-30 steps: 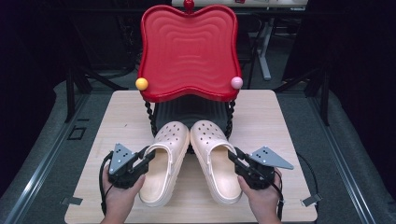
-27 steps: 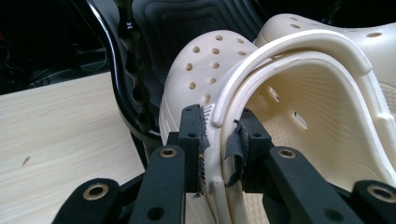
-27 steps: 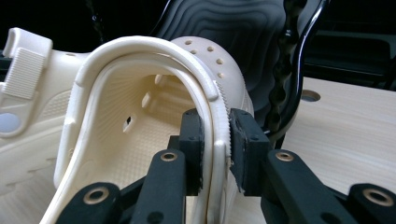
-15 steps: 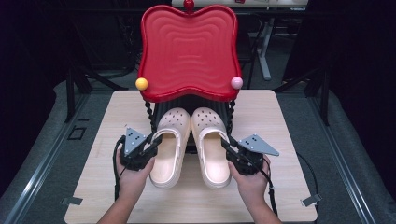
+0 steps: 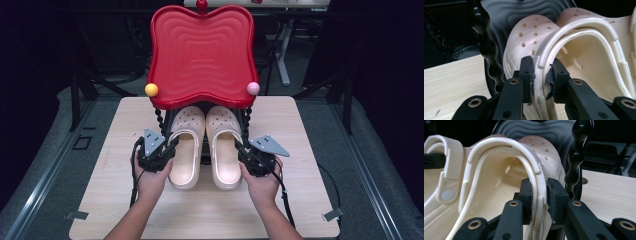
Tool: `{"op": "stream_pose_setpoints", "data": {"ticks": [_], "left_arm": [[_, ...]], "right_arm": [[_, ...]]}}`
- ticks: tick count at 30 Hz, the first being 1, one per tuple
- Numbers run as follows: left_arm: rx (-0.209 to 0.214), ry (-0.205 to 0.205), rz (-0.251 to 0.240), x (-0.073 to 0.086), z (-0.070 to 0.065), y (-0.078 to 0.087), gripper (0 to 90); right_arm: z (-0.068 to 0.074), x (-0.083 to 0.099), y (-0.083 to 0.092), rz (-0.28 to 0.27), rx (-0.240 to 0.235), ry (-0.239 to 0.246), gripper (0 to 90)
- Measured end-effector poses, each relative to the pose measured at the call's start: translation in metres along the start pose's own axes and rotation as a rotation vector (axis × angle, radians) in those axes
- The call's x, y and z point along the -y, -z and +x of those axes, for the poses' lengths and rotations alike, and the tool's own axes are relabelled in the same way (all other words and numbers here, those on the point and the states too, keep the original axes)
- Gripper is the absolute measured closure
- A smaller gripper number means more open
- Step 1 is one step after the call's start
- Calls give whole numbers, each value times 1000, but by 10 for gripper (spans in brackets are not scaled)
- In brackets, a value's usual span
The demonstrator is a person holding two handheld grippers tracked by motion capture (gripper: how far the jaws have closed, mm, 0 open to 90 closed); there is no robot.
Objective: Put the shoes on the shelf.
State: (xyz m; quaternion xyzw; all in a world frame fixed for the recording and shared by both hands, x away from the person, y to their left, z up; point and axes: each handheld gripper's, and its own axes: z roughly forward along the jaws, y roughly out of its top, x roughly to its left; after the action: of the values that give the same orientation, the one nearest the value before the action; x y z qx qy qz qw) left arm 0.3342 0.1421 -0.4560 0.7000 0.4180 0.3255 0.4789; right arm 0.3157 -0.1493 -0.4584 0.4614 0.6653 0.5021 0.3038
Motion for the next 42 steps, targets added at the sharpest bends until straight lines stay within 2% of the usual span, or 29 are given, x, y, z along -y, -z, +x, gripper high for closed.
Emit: {"op": "stream_pose_setpoints", "data": {"ticks": [5, 8, 12, 14, 17, 22, 24, 27, 34, 42], "left_arm": [[-29, -17, -2, -4, 0, -7, 745], [-42, -5, -18, -4, 0, -10, 743], [-47, 9, -24, -5, 0, -15, 742], [-54, 10, -26, -6, 1, -18, 738], [-66, 13, -32, -9, 2, -21, 739], [-70, 9, -43, -11, 5, -26, 734], [-70, 16, -47, -11, 6, -26, 728], [-55, 28, -65, -10, 6, -25, 700], [-11, 56, -61, -9, 8, -23, 628], [14, 82, -64, -9, 8, -21, 574]], "right_arm": [[3, 1, -8, -13, 42, 28, 742], [3, -1, -13, -17, 48, 16, 743], [8, -3, -19, -23, 66, 29, 741], [15, -5, -27, -27, 101, 60, 741], [17, -6, -30, -38, 115, 64, 741], [15, -12, -37, -39, 111, 41, 737], [17, -14, -38, -39, 116, 47, 730], [16, -13, -36, -34, 101, 51, 708], [11, -11, -32, -24, 57, 41, 664], [9, -11, -27, -31, 42, 31, 634]]}}
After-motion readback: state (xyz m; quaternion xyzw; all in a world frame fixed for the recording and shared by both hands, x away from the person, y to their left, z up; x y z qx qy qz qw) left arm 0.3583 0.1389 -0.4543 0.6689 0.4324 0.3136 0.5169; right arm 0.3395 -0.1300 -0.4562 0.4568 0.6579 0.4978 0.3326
